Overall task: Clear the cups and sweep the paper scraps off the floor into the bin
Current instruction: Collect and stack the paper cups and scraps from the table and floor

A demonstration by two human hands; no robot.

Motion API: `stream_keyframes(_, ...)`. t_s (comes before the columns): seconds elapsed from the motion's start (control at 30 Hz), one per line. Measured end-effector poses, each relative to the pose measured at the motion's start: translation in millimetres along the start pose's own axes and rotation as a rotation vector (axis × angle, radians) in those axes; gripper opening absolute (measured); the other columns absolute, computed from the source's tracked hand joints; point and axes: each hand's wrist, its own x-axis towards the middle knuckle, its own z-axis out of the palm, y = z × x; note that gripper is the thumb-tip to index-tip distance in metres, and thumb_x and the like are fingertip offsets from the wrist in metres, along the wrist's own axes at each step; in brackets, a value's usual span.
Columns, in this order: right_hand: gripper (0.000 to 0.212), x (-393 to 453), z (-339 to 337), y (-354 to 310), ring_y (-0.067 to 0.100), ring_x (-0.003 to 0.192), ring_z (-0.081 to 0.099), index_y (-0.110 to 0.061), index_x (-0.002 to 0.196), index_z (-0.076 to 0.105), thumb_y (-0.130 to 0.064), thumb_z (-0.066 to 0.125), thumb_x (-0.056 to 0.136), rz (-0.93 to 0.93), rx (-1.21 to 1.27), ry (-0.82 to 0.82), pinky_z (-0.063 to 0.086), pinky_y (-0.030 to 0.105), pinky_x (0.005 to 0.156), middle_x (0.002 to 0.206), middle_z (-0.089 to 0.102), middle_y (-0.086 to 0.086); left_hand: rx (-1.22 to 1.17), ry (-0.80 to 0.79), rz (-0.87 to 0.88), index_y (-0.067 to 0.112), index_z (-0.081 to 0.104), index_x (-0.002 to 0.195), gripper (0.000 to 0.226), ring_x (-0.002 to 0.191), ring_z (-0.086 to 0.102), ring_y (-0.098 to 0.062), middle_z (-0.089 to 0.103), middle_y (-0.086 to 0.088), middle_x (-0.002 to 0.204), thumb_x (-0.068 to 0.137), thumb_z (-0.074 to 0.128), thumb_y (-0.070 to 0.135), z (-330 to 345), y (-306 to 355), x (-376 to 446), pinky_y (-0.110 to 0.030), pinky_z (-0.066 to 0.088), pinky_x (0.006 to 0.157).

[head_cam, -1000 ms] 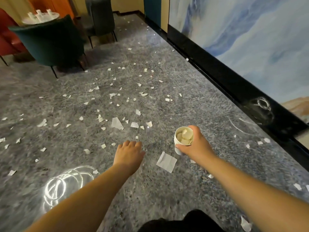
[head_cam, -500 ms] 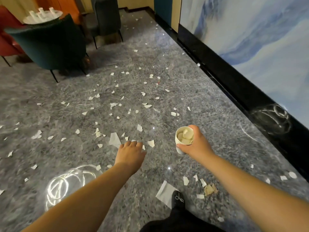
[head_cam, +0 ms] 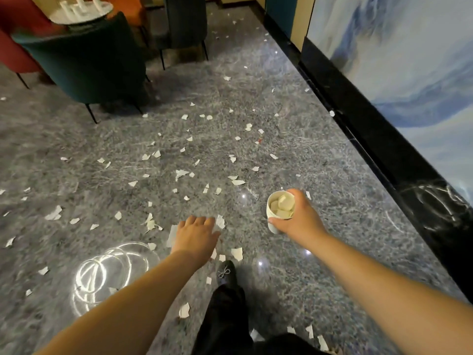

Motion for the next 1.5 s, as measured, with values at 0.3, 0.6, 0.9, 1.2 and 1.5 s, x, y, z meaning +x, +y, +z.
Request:
stream_keyframes(0.3, 0.073, 175, 11, -73, 0.017, 0.100, 0.055, -0.030, 0.126, 0.039, -0.036, 0.082, 0.067, 0.031, 0.038, 0.036, 0.045, 0.030, 0.077, 0.116, 0.055, -0.005, 0.023, 0.005, 0.012, 0.025, 0.036, 0.148, 0.051, 0.140, 0.031, -0.023, 0.043, 0.002, 0.150, 0.102, 0.033, 0.048, -77, -69, 173, -0.040, 0.026, 0.113)
stream_keyframes(0.6, 0.073, 312, 16, -118, 0.017, 0.102, 0.055, -0.030, 0.126, 0.037, -0.039, 0.081, 0.068, 0.032, 0.038, 0.031, 0.049, 0.035, 0.082, 0.115, 0.053, -0.007, 0.056, -0.007, 0.031, 0.024, 0.037, 0.147, 0.050, 0.140, 0.032, -0.023, 0.043, 0.001, 0.149, 0.103, 0.032, 0.047, -132, -105, 303, -0.039, 0.025, 0.113)
stream_keyframes(0.9, 0.076, 516, 21, -146, 0.018, 0.101, 0.057, -0.029, 0.127, 0.040, -0.037, 0.083, 0.065, 0.003, 0.033, -0.032, 0.048, 0.033, 0.081, 0.115, 0.056, -0.006, 0.042, -0.019, -0.024, 0.023, 0.036, 0.148, 0.051, 0.140, 0.032, -0.023, 0.043, 0.001, 0.149, 0.102, 0.032, 0.048, -185, -130, 476, -0.040, 0.027, 0.112)
stream_keyframes(1.2, 0.073, 715, -7, -213, 0.018, 0.099, 0.058, -0.037, 0.122, 0.038, -0.040, 0.082, 0.063, -0.085, 0.001, -0.110, 0.051, 0.037, 0.082, 0.114, 0.057, -0.007, -0.023, 0.031, -0.130, 0.024, 0.039, 0.146, 0.050, 0.139, 0.034, -0.024, 0.044, 0.000, 0.149, 0.102, 0.034, 0.046, -272, -146, 642, -0.041, 0.027, 0.112)
stream_keyframes(1.5, 0.071, 858, 21, -267, 0.017, 0.099, 0.058, -0.032, 0.122, 0.041, -0.039, 0.082, 0.064, -0.104, -0.011, -0.133, 0.047, 0.030, 0.075, 0.113, 0.058, -0.008, -0.034, 0.013, -0.169, 0.024, 0.039, 0.146, 0.050, 0.138, 0.033, -0.023, 0.045, 0.001, 0.148, 0.102, 0.035, 0.047, -311, -200, 768, -0.040, 0.028, 0.111)
